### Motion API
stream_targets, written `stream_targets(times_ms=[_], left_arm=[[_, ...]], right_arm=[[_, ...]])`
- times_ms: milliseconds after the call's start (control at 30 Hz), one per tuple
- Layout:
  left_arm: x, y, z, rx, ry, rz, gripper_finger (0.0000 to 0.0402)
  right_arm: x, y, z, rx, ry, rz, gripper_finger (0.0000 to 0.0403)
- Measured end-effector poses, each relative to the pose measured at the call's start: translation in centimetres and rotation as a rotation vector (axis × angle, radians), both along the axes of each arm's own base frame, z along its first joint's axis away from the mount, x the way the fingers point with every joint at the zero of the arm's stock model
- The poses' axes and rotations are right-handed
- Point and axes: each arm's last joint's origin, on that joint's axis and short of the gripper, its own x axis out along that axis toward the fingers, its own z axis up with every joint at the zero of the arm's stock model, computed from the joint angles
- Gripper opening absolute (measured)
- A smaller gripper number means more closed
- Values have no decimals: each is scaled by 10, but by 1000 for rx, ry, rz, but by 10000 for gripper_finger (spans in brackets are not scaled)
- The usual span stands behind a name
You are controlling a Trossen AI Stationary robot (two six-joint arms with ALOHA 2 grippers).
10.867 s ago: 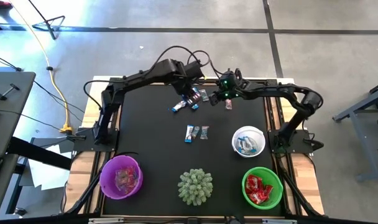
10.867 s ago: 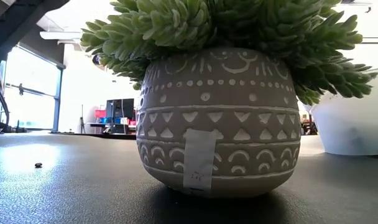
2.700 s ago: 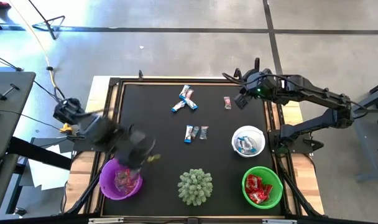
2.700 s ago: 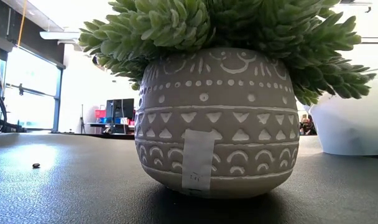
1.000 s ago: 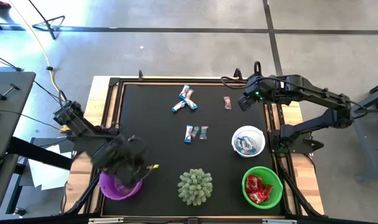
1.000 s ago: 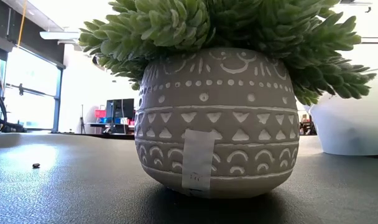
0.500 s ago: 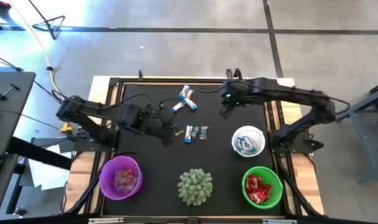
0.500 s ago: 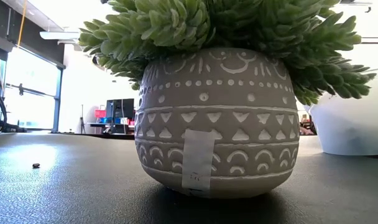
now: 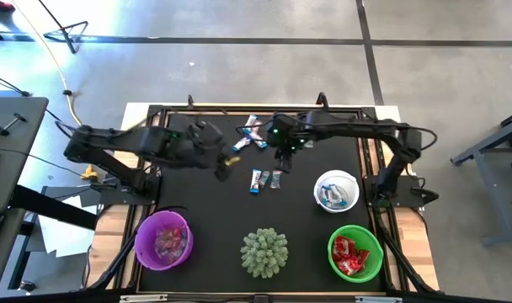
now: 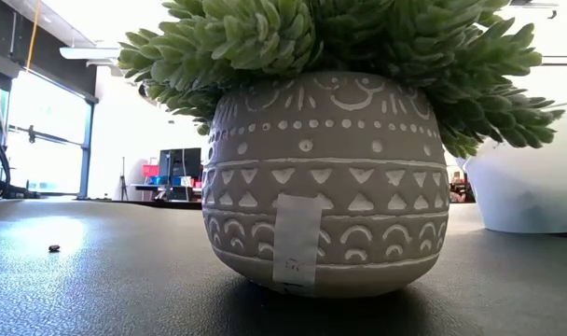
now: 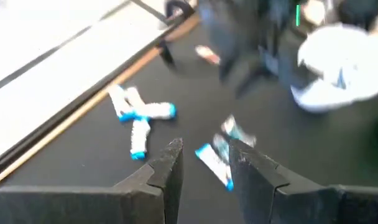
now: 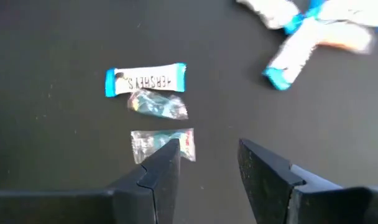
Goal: Sort candy
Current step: Put the transparent candy wrapper into the purple bucket
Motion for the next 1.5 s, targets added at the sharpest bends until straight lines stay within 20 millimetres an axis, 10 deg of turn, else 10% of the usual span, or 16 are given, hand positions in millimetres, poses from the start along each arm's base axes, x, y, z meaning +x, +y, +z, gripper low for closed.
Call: stream_targets(times_ms=[133, 400, 967, 1500], left_arm=[[-27, 7, 21, 25, -126, 105, 113], [-64, 16, 45, 98, -267, 225, 113], [-155, 36, 66, 209, -221, 160, 113], [-176, 37, 67, 214, -204, 97, 113]], right_arm=[[11, -12, -28, 43, 65, -17, 157], [19, -30, -73, 128, 182, -599, 157], [44, 32, -97, 275, 136, -1047, 157], [45, 51, -116, 267, 212, -1145, 157]])
